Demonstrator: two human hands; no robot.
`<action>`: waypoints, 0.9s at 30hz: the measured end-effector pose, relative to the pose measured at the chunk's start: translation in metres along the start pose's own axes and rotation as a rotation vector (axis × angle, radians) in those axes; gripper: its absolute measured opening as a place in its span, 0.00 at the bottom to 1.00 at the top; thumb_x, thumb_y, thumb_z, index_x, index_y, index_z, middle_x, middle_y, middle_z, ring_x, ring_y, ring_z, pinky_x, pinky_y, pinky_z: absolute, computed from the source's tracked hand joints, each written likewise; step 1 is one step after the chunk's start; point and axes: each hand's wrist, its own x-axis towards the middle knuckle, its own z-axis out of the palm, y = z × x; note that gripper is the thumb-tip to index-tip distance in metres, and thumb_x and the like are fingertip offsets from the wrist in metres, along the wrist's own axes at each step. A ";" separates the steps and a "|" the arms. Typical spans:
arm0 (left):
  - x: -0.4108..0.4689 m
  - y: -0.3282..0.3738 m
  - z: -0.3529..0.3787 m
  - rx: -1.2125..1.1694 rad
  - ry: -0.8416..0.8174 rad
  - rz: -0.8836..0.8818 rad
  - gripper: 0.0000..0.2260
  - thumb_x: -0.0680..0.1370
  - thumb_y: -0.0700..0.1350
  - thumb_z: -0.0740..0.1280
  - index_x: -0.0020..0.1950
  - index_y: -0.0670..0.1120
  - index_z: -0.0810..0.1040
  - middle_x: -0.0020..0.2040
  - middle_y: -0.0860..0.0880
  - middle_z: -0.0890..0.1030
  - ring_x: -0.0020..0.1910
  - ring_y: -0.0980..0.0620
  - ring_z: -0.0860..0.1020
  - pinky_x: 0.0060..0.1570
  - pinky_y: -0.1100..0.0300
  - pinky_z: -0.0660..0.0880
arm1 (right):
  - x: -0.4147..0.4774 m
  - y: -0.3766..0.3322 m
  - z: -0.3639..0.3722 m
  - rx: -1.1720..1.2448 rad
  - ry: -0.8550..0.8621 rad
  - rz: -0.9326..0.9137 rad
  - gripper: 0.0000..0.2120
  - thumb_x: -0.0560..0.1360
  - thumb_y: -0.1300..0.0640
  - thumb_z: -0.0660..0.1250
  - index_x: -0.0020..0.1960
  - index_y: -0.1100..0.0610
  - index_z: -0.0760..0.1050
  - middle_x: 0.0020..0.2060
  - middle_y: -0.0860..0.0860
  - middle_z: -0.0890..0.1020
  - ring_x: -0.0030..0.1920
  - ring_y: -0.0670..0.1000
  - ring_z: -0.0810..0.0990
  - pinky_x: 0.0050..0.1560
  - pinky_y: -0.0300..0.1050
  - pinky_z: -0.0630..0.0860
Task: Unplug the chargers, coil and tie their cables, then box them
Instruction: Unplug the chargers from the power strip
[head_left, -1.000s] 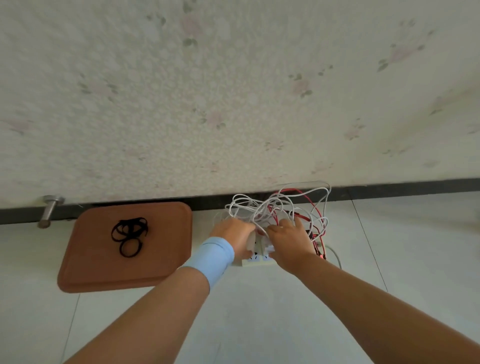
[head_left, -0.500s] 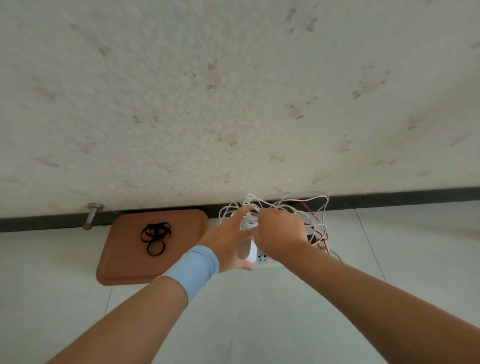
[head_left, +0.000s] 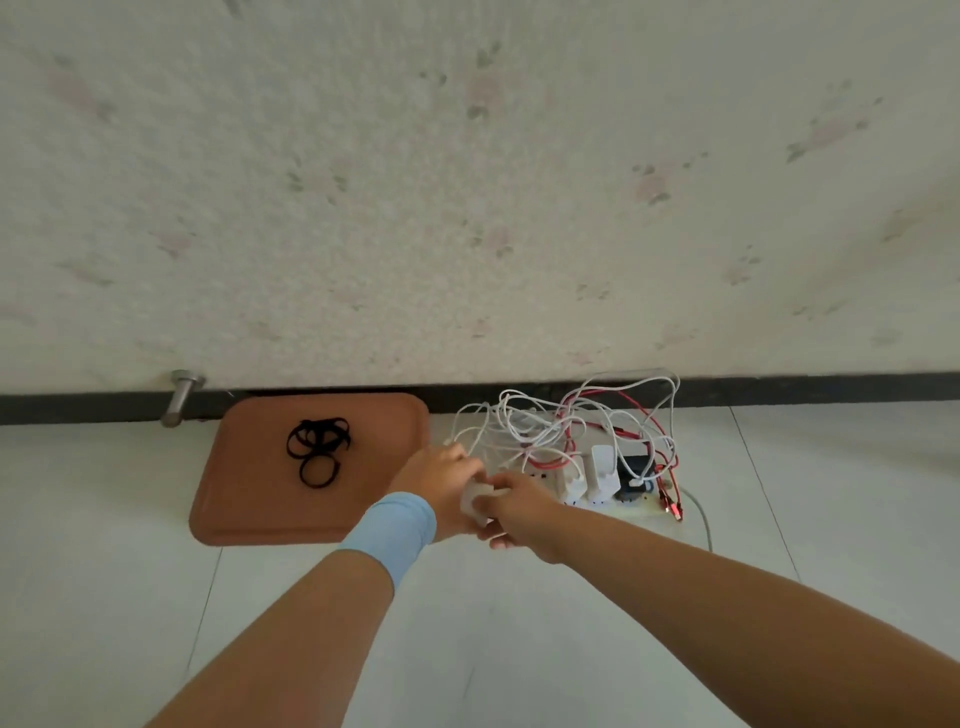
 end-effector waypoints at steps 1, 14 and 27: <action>0.001 -0.001 0.006 0.103 -0.024 0.028 0.23 0.72 0.57 0.71 0.65 0.54 0.73 0.63 0.52 0.72 0.63 0.49 0.71 0.61 0.55 0.68 | 0.005 0.007 0.006 -0.033 0.018 0.015 0.13 0.80 0.62 0.66 0.63 0.55 0.70 0.47 0.58 0.81 0.36 0.52 0.79 0.34 0.43 0.77; 0.023 0.023 -0.004 0.014 0.198 0.161 0.11 0.76 0.37 0.60 0.55 0.49 0.75 0.55 0.51 0.74 0.54 0.49 0.73 0.47 0.59 0.67 | -0.014 0.025 -0.028 -0.744 0.221 -0.142 0.18 0.80 0.63 0.57 0.61 0.49 0.79 0.60 0.49 0.81 0.57 0.53 0.80 0.55 0.44 0.79; 0.070 0.112 0.010 0.240 -0.002 0.278 0.23 0.78 0.46 0.66 0.73 0.46 0.69 0.72 0.47 0.67 0.73 0.45 0.63 0.70 0.51 0.66 | -0.019 0.027 -0.140 -1.303 0.448 -0.309 0.39 0.72 0.48 0.70 0.77 0.44 0.54 0.71 0.51 0.67 0.72 0.57 0.66 0.70 0.57 0.67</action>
